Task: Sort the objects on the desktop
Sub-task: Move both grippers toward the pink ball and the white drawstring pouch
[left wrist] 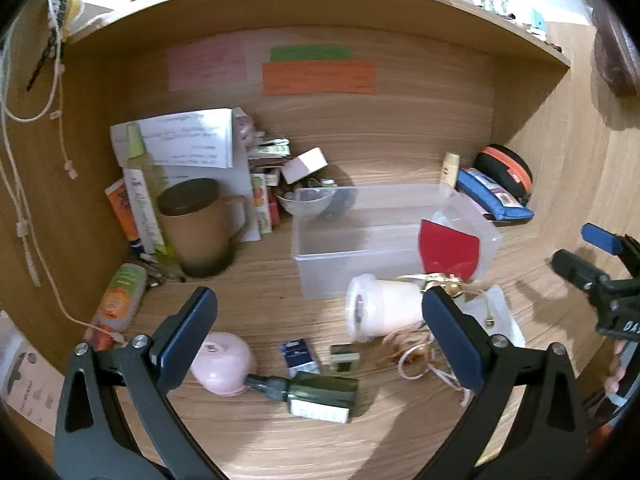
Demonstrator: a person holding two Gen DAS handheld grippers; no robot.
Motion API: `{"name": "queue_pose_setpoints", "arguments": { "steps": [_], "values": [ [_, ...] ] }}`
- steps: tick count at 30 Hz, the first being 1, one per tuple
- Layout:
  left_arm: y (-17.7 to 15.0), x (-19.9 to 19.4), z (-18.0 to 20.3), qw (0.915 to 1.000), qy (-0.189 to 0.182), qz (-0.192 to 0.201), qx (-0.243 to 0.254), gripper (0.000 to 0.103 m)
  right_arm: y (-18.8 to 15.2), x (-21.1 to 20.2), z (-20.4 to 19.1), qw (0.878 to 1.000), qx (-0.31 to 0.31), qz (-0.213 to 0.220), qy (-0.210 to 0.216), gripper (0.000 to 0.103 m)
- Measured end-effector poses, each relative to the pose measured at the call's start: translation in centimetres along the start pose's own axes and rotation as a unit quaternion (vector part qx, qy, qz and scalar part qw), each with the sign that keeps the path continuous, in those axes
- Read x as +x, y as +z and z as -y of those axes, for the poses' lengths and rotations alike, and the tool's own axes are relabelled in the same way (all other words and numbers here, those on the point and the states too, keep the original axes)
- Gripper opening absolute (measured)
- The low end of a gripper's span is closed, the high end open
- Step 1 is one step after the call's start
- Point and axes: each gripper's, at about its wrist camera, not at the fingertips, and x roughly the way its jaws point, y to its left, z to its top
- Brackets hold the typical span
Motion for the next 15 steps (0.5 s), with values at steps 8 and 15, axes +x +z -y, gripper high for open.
{"name": "queue_pose_setpoints", "arguments": {
  "steps": [8,15],
  "values": [
    [-0.4,-1.1,-2.9,0.9996,0.018,0.016,-0.013,0.103,0.2,-0.5,1.5,1.0,0.01,-0.001,-0.02,0.103],
    [-1.9,-0.6,-6.3,0.9991,-0.009,-0.002,-0.042,0.103,-1.0,0.0,2.1,0.999,0.005,-0.027,-0.026,0.103]
  ]
}}
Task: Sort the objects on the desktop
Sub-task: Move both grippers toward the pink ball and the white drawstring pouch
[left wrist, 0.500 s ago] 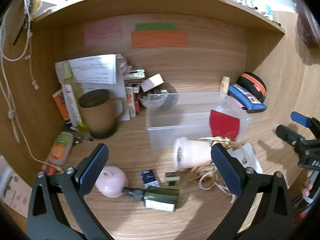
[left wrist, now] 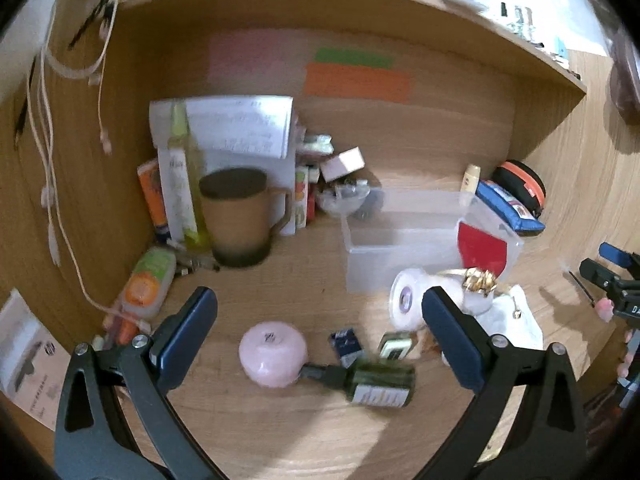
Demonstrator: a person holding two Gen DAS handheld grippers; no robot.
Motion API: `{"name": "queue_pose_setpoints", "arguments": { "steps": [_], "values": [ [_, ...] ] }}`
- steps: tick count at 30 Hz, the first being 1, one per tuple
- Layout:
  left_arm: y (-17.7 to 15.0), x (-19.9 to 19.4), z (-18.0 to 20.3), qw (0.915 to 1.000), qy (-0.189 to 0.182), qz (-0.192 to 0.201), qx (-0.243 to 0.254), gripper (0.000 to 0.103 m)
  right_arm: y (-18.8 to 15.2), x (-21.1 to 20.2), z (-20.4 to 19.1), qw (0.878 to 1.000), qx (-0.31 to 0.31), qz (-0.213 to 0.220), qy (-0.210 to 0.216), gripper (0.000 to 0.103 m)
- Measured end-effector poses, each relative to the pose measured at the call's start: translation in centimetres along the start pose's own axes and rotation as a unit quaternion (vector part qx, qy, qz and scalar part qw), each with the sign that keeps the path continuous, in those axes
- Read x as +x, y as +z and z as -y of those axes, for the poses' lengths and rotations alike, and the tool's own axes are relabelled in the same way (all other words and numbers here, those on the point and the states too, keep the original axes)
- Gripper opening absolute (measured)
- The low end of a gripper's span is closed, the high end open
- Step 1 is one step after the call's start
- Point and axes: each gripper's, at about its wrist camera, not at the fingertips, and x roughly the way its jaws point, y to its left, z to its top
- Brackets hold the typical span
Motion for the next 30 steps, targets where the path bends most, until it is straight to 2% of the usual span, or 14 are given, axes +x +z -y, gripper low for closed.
{"name": "queue_pose_setpoints", "arguments": {
  "steps": [11,14,19,26,30],
  "values": [
    [-3.2,3.3,-2.7,0.9973,0.033,-0.065,-0.013,0.103,-1.6,2.9,0.5,0.998,0.019,-0.059,0.022,0.103],
    [-3.5,4.3,-3.3,0.9964,0.028,-0.076,-0.023,0.103,-2.1,3.6,-0.1,0.997,0.01,-0.071,0.025,0.103],
    [-3.9,5.9,-4.2,0.9948,0.017,-0.093,-0.039,0.103,-2.9,4.6,-1.0,0.994,0.011,-0.094,0.062,0.103],
    [-4.0,7.3,-5.0,0.992,0.0,-0.115,-0.052,0.103,-3.4,6.3,-2.0,0.988,0.021,-0.125,0.09,0.103],
    [-3.9,8.5,-5.2,0.9896,-0.013,-0.133,-0.053,0.103,-3.5,7.5,-2.6,0.984,0.018,-0.149,0.092,0.103]
  ]
}}
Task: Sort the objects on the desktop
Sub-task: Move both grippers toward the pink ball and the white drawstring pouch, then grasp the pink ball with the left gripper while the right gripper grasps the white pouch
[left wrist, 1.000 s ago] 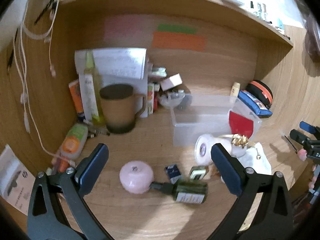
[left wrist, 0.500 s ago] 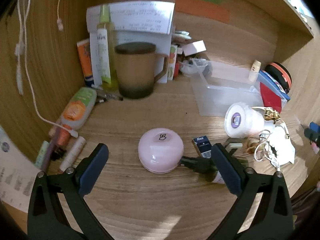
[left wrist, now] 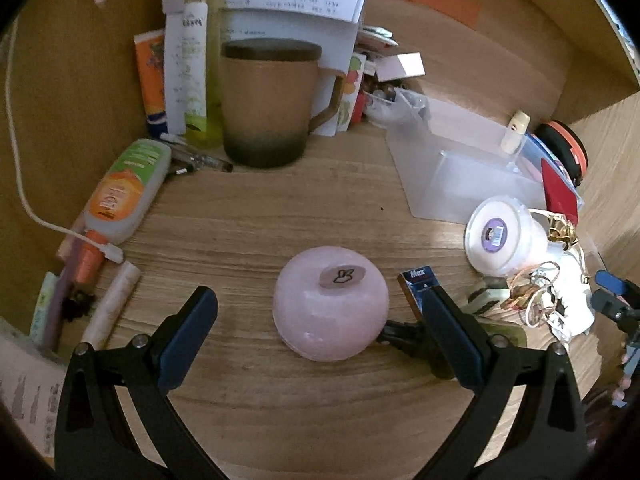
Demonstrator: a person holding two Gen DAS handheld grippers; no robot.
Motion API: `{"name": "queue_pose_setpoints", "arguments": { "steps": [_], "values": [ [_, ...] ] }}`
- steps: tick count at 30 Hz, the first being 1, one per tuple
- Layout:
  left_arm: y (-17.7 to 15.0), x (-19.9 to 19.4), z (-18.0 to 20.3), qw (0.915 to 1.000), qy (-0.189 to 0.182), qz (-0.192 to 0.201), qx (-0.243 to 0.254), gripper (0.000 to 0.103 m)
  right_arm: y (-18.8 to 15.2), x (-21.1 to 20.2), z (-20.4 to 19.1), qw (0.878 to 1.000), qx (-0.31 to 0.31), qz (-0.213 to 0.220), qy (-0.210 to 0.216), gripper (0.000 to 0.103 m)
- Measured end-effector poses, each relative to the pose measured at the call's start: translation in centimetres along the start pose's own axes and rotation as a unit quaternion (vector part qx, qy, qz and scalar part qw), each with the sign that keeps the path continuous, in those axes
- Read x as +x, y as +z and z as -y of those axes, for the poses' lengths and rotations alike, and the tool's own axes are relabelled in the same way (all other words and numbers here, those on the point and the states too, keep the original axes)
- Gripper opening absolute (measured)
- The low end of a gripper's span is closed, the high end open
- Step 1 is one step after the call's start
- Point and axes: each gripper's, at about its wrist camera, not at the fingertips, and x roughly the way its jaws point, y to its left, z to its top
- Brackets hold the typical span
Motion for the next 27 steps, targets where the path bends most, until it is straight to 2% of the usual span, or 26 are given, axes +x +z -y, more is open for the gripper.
{"name": "queue_pose_setpoints", "arguments": {
  "steps": [9,16,20,25,27],
  "values": [
    [0.8,1.1,0.6,0.9996,-0.004,-0.02,0.018,0.103,0.2,2.3,-1.4,0.999,-0.02,-0.038,-0.018,0.103],
    [0.7,2.2,0.9,0.9986,0.001,-0.047,0.025,0.103,0.4,3.3,-1.1,0.999,-0.01,-0.053,-0.009,0.103],
    [0.7,2.5,1.0,0.9977,0.007,-0.059,0.031,0.088,0.3,3.7,-1.4,0.998,-0.015,-0.055,-0.016,0.101],
    [0.8,2.7,1.1,0.9971,0.015,-0.063,0.04,0.084,0.1,3.6,-1.8,0.998,-0.029,-0.046,-0.016,0.095],
    [0.9,2.7,1.1,0.997,0.021,-0.061,0.044,0.078,0.0,3.5,-1.9,0.999,-0.032,-0.041,-0.016,0.091]
  ]
}}
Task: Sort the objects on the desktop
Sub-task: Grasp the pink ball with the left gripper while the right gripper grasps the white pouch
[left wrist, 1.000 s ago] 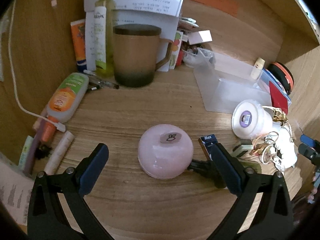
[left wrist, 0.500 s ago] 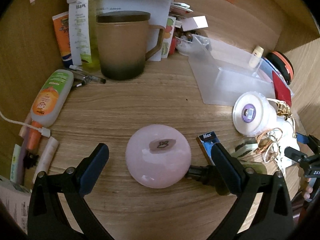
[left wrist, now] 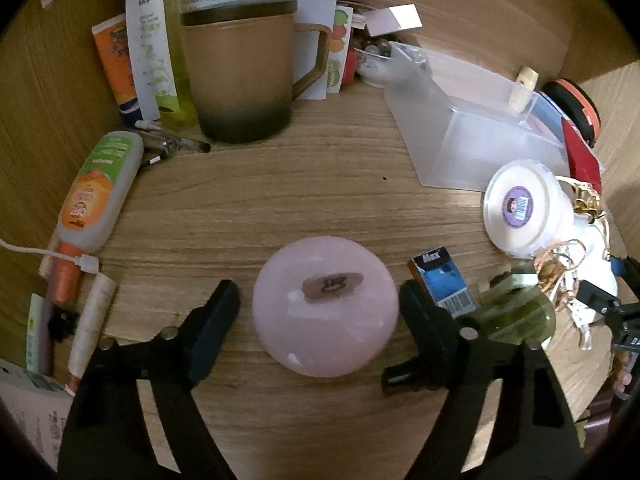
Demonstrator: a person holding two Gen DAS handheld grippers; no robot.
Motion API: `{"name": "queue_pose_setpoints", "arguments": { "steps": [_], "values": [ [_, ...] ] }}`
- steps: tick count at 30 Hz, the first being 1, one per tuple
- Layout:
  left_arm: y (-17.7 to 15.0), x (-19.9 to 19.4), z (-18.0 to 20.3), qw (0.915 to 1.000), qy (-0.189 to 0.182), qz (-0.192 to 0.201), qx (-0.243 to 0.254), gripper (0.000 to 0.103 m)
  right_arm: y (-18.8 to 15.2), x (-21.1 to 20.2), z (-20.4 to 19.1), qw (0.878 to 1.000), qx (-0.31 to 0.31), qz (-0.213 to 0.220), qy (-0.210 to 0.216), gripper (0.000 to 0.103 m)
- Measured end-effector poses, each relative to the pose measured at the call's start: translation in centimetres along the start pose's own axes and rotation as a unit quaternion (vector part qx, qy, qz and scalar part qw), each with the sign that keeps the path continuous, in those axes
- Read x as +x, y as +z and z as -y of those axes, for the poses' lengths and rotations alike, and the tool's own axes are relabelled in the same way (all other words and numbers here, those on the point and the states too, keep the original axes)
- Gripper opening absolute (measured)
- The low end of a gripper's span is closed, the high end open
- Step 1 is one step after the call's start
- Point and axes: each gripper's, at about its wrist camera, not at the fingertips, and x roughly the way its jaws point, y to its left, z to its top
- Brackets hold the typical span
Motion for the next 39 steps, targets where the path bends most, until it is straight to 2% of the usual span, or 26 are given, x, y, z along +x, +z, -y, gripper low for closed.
{"name": "queue_pose_setpoints", "arguments": {
  "steps": [6,10,11,14,15,19,30,39],
  "values": [
    [-0.1,0.0,0.0,0.9999,-0.003,0.007,0.009,0.063,-0.3,-0.3,0.2,1.0,-0.004,0.016,0.002,0.081],
    [-0.2,-0.1,0.2,0.9999,0.001,0.009,0.009,0.063,-0.5,-0.4,0.4,1.0,-0.002,0.021,0.002,0.076],
    [-0.3,-0.1,0.1,0.9999,0.0,0.009,0.01,0.063,-0.6,-0.5,0.4,1.0,-0.006,0.022,-0.002,0.071],
    [-0.3,0.0,0.1,0.9999,0.005,0.011,0.009,0.063,-0.7,-0.6,0.8,1.0,0.0,0.024,0.001,0.068],
    [-0.4,-0.1,0.2,0.9998,0.008,0.012,0.01,0.063,-0.8,-0.7,0.9,1.0,0.002,0.023,-0.001,0.064],
    [-0.3,-0.5,0.4,0.9998,0.005,0.019,0.01,0.063,-1.0,-1.2,1.9,0.999,0.023,0.026,0.003,0.063],
    [0.4,-2.4,1.1,0.9987,-0.003,0.05,0.011,0.063,-1.6,-4.3,4.5,0.996,0.055,0.064,-0.035,0.062],
    [1.0,-4.0,2.0,0.9973,-0.014,0.071,0.009,0.063,-0.7,-7.0,5.2,0.991,0.045,0.102,-0.073,0.062]
  ]
}}
